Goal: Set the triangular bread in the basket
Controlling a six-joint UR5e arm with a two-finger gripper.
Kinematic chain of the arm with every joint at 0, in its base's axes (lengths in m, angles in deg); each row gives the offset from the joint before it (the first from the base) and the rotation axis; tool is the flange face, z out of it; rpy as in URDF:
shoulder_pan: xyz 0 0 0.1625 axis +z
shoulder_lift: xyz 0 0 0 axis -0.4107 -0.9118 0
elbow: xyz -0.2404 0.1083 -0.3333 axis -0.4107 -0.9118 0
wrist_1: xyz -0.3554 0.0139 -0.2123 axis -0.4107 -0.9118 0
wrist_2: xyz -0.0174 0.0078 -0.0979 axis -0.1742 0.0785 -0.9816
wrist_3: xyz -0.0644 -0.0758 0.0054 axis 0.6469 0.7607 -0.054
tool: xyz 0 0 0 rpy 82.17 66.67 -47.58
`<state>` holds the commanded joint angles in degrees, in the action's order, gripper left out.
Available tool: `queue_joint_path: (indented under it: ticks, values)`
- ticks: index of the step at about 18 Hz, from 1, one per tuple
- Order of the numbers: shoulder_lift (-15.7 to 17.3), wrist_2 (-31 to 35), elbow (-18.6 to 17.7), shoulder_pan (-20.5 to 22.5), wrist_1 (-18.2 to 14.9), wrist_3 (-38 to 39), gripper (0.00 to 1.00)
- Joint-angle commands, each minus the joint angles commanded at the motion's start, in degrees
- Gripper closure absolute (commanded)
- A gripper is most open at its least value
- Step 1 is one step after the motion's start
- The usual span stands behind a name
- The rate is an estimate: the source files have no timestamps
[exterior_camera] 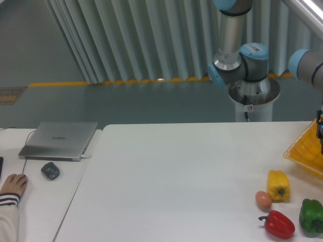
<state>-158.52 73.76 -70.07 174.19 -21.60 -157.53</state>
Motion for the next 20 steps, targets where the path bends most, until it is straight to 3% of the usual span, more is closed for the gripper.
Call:
queue_joint_path:
  ticks: [20]
  values:
    - [0.00,0.35,-0.88,-0.62,1.23,0.27,0.00]
